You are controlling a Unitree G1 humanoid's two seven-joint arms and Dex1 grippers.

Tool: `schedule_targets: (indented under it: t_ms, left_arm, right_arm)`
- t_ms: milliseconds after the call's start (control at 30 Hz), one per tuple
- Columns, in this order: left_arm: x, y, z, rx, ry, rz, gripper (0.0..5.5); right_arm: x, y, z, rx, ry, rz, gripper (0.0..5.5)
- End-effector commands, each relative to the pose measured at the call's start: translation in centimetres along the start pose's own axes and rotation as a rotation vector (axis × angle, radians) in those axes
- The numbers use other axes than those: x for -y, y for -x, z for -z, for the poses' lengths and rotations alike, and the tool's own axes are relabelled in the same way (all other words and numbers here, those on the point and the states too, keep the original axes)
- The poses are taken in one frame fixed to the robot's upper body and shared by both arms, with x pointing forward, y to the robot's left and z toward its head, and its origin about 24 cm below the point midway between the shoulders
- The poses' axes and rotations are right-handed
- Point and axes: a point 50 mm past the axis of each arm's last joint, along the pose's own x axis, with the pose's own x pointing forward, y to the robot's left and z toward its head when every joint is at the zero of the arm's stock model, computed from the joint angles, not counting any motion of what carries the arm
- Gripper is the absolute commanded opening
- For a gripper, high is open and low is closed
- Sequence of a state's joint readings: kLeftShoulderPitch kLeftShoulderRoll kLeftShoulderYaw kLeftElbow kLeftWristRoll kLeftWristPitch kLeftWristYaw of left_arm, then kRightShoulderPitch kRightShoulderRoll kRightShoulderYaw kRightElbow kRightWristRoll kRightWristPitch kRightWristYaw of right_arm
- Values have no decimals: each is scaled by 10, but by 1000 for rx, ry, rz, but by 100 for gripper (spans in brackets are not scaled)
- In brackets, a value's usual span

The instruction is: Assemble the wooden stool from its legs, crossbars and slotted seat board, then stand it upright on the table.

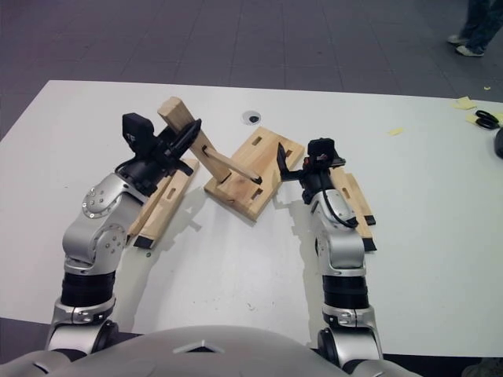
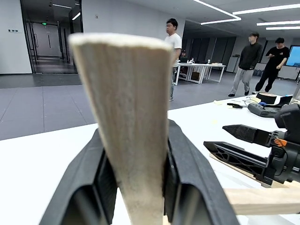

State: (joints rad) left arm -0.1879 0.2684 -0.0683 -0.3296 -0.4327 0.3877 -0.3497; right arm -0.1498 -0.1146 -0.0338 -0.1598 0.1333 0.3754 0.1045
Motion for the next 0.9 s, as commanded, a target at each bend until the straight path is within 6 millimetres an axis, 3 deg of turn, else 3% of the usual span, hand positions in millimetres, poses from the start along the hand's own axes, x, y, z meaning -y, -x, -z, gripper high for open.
schedule_targets:
  t_ms: [33,300,533,567,900]
  left_arm:
    - [4,18,58,-327,37,9,103]
    - [-3,10,45,-251,38,-33,103]
    - [-4,-1,19,-104,44,-53,103]
    - [-5,-3,14,-77,44,-55,140]
    - [-2,-16,-16,35,78,-35,294]
  right_arm:
    - [2,-2,-3,6,10,12,540]
    - [2,-4,-4,13,11,14,540]
    - [2,-3,-3,11,12,12,540]
    - [2,-4,-3,12,12,11,540]
    - [-2,-3,0,6,7,-5,540]
